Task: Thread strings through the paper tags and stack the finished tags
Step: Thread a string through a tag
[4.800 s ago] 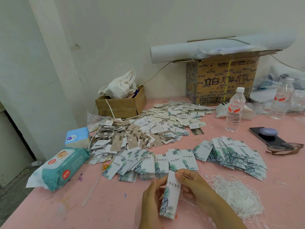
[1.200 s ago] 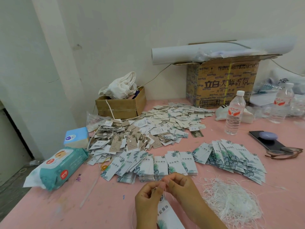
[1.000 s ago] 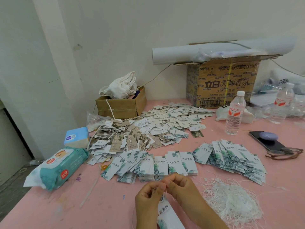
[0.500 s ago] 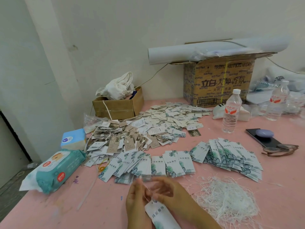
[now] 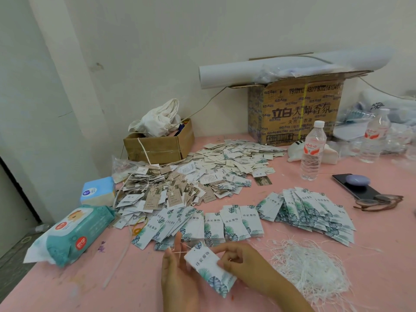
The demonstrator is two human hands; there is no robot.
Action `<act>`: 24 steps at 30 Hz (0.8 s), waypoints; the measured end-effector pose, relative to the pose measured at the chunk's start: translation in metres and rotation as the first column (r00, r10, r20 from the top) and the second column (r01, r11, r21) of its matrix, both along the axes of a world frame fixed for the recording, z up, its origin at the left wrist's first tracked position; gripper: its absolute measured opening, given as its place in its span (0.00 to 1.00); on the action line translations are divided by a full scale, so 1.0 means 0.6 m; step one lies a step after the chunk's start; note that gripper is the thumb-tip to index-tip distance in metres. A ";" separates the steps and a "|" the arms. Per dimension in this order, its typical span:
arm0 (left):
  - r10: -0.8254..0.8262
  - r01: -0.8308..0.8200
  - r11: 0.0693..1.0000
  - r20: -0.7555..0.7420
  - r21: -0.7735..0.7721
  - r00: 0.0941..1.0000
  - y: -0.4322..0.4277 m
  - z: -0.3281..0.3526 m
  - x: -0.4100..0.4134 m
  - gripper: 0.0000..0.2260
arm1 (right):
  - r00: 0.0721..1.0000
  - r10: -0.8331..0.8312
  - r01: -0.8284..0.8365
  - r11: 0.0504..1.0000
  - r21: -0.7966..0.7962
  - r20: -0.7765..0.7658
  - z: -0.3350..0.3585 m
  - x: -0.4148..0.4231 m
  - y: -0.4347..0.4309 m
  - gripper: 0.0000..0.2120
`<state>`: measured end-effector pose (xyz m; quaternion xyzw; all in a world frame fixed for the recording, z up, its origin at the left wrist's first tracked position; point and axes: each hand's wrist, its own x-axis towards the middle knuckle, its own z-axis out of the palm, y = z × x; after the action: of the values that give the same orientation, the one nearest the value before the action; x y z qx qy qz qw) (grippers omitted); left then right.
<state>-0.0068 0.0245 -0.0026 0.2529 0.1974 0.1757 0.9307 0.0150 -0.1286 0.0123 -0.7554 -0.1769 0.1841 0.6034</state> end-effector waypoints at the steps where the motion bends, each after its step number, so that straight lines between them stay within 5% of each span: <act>1: 0.010 -0.010 1.000 -0.010 0.007 1.000 0.000 0.001 0.000 0.23 | 0.998 -0.041 0.042 0.999 0.035 -0.042 0.001 0.002 -0.005 0.09; 10: 0.020 -0.001 0.976 -0.083 0.217 0.996 -0.011 -0.009 -0.001 0.07 | 0.942 -0.324 0.335 0.911 0.239 -0.086 0.011 0.028 -0.050 0.05; 16: -0.009 0.023 0.957 -0.051 0.288 0.999 -0.015 -0.003 -0.007 0.08 | 0.878 -0.461 0.473 0.790 0.389 -0.131 0.007 0.041 -0.067 0.08; 20: -0.091 0.120 0.901 -0.088 0.417 0.992 -0.019 -0.006 -0.009 0.08 | 0.737 -0.645 0.643 0.578 0.503 -0.201 0.007 0.050 -0.087 0.12; 24: -0.181 0.226 0.745 -0.135 0.628 0.974 -0.031 -0.011 -0.011 0.09 | 0.501 -0.841 0.804 0.365 0.470 -0.205 -0.006 0.066 -0.122 0.13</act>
<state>-0.0133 0.0059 -0.0092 0.5797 0.1273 0.1215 0.7956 0.0544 -0.2016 0.0086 -0.5590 0.1608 -0.2214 0.7827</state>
